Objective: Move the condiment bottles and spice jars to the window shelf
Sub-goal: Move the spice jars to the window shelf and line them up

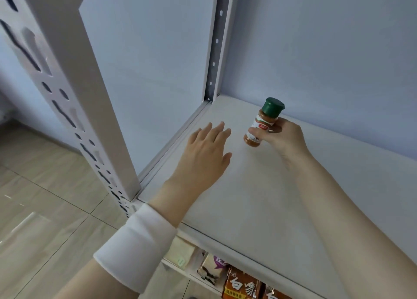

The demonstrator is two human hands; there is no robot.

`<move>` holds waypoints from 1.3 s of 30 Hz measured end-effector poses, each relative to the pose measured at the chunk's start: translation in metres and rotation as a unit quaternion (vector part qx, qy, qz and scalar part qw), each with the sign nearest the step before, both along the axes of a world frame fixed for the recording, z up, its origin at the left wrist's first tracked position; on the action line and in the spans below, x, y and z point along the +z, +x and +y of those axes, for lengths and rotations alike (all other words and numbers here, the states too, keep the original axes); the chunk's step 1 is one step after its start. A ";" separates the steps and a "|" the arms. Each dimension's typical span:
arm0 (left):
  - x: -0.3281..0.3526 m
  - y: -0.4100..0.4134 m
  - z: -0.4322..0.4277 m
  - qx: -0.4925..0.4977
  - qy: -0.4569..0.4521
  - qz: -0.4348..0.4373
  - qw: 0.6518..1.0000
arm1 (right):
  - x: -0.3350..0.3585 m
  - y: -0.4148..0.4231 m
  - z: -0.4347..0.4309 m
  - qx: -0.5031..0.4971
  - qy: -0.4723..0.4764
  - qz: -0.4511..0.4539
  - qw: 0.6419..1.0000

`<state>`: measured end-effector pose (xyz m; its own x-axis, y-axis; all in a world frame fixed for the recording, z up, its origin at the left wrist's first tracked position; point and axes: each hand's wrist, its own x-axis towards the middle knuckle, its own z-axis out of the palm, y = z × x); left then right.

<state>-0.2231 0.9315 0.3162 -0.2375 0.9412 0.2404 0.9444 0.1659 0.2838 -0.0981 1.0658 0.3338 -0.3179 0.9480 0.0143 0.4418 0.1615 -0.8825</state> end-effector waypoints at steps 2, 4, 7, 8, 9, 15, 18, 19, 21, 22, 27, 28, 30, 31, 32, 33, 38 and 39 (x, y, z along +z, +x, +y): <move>0.000 0.008 -0.012 -0.005 0.010 0.003 1.000 | 0.002 0.014 -0.018 0.006 -0.009 0.014 1.000; -0.001 0.019 -0.026 -0.005 0.008 0.001 1.000 | 0.001 0.029 -0.037 0.011 -0.019 0.024 0.999; -0.001 0.037 -0.051 -0.009 0.024 -0.001 1.000 | -0.003 0.049 -0.067 0.028 -0.034 0.037 0.998; -0.002 0.044 -0.062 -0.010 0.032 0.001 0.999 | -0.004 0.056 -0.079 0.039 -0.038 0.041 0.998; -0.002 0.051 -0.074 -0.009 0.038 0.003 0.999 | -0.004 0.062 -0.091 0.053 -0.038 0.045 0.997; -0.006 0.080 -0.152 0.024 0.074 0.009 0.997 | -0.003 0.088 -0.166 0.128 -0.067 0.073 0.987; -0.009 0.079 -0.191 0.053 0.083 0.020 0.995 | -0.005 0.079 -0.202 0.168 -0.080 0.079 0.979; -0.010 0.076 -0.204 0.065 0.086 0.023 0.994 | -0.005 0.073 -0.213 0.179 -0.079 0.076 0.978; -0.013 0.067 -0.228 0.090 0.083 0.018 0.992 | -0.006 0.057 -0.234 0.203 -0.075 0.064 0.974; -0.015 0.061 -0.240 0.104 0.079 0.017 0.991 | -0.005 0.047 -0.244 0.218 -0.075 0.063 0.971; -0.030 0.014 -0.305 0.167 0.074 0.044 0.982 | -0.010 -0.020 -0.297 0.279 -0.100 0.092 0.951; -0.033 0.002 -0.320 0.181 0.071 0.048 0.980 | -0.011 -0.038 -0.309 0.292 -0.104 0.094 0.946; -0.038 -0.027 -0.352 0.205 0.071 0.064 0.974 | -0.014 -0.078 -0.336 0.321 -0.109 0.091 0.936; -0.041 -0.043 -0.368 0.218 0.072 0.072 0.971 | -0.016 -0.099 -0.351 0.335 -0.110 0.086 0.932; -0.044 -0.059 -0.386 0.232 0.072 0.076 0.967 | -0.018 -0.121 -0.367 0.350 -0.112 0.083 0.926; -0.048 -0.076 -0.404 0.249 0.072 0.076 0.963 | -0.021 -0.143 -0.384 0.365 -0.116 0.082 0.920; -0.065 -0.142 -0.488 0.297 0.059 0.056 0.951 | -0.032 -0.236 -0.464 0.415 -0.141 0.078 0.895; -0.068 -0.155 -0.503 0.309 0.051 0.056 0.948 | -0.036 -0.251 -0.478 0.425 -0.143 0.072 0.891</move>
